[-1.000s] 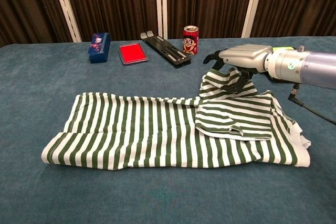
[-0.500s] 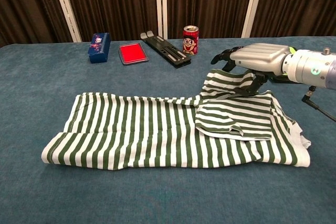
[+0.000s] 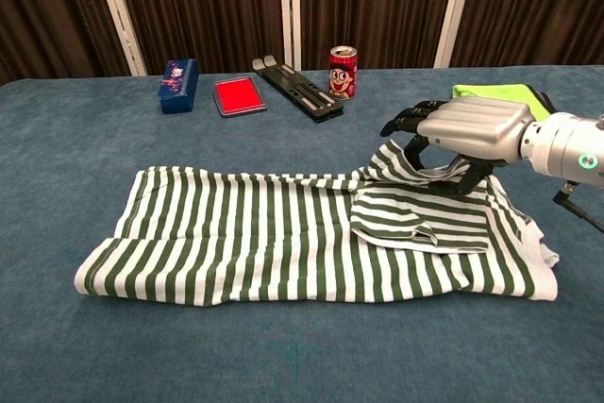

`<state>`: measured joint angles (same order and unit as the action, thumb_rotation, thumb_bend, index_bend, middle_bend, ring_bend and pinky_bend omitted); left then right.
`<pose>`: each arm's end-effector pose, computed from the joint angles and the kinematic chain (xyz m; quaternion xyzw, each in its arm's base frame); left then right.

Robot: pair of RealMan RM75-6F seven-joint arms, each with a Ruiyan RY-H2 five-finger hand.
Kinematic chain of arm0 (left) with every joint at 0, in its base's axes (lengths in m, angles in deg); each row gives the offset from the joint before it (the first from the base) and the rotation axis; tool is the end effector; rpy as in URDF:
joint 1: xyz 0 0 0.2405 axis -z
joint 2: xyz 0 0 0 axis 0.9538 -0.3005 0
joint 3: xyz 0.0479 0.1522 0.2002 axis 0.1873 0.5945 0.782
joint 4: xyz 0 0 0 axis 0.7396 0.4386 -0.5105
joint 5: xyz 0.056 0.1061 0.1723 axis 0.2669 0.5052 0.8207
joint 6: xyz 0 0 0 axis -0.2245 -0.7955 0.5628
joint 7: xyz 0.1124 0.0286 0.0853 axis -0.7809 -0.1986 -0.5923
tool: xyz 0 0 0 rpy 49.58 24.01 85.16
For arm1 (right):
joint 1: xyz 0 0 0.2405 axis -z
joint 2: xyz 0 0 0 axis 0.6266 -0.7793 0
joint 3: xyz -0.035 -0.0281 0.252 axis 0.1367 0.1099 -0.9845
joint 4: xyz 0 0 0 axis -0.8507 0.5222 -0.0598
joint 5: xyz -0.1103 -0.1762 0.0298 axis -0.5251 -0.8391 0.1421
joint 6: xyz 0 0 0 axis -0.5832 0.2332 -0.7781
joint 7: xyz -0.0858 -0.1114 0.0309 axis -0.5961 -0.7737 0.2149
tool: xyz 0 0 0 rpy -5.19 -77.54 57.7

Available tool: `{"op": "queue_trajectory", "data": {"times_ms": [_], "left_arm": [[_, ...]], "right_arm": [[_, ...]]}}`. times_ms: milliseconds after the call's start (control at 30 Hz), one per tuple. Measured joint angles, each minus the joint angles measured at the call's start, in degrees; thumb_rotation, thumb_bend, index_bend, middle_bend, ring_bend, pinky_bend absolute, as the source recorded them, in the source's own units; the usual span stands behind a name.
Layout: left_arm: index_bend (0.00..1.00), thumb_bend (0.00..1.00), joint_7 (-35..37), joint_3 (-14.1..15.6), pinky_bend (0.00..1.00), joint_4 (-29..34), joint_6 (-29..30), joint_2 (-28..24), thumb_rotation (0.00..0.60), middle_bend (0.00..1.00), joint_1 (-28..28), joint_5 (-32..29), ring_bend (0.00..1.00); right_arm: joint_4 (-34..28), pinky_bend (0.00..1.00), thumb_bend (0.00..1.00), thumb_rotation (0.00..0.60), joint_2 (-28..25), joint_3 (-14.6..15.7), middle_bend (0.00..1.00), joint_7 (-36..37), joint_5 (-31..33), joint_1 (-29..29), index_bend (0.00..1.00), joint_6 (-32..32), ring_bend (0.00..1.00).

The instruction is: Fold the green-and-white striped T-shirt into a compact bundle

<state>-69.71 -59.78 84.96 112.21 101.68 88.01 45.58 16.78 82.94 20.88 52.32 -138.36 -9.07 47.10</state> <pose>-0.2886 0.2440 0.1502 -0.6182 -0.4162 -0.4137 0.5228 -0.1910 -0.3788 -0.0263 0.8475 -0.1973 0.3174 0.3769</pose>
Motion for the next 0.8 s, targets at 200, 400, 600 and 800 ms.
{"op": "queue_trajectory", "data": {"times_ms": [200,400,600,800], "left_arm": [[0.00,0.39,0.03,0.04,0.00,0.10,0.10,-0.03,0.600,0.00,0.00,0.18,0.00],[0.00,0.39,0.30,0.07,0.00,0.21,0.25,-0.13,0.600,0.00,-0.05,0.38,0.00],[0.00,0.39,0.63,0.16,0.00,0.41,0.44,-0.29,0.600,0.00,-0.09,0.75,0.00],[0.00,0.39,0.80,0.25,0.00,0.62,0.58,-0.41,0.600,0.00,-0.12,1.07,0.00]], "right_arm": [[-0.97,0.00,0.39,0.600,0.34,0.21,0.07,-1.25,-0.03,0.78,0.68,0.00,0.00],[-2.95,0.00,0.18,0.600,-0.27,0.34,0.01,-1.90,0.01,1.14,0.23,-0.38,0.00],[-8.40,0.00,0.17,0.600,-3.10,0.55,0.00,-1.93,0.32,1.96,0.11,-0.27,0.00],[-15.46,0.00,0.17,0.600,-7.53,0.64,0.00,-2.92,0.37,3.13,0.11,0.88,0.00]]}}
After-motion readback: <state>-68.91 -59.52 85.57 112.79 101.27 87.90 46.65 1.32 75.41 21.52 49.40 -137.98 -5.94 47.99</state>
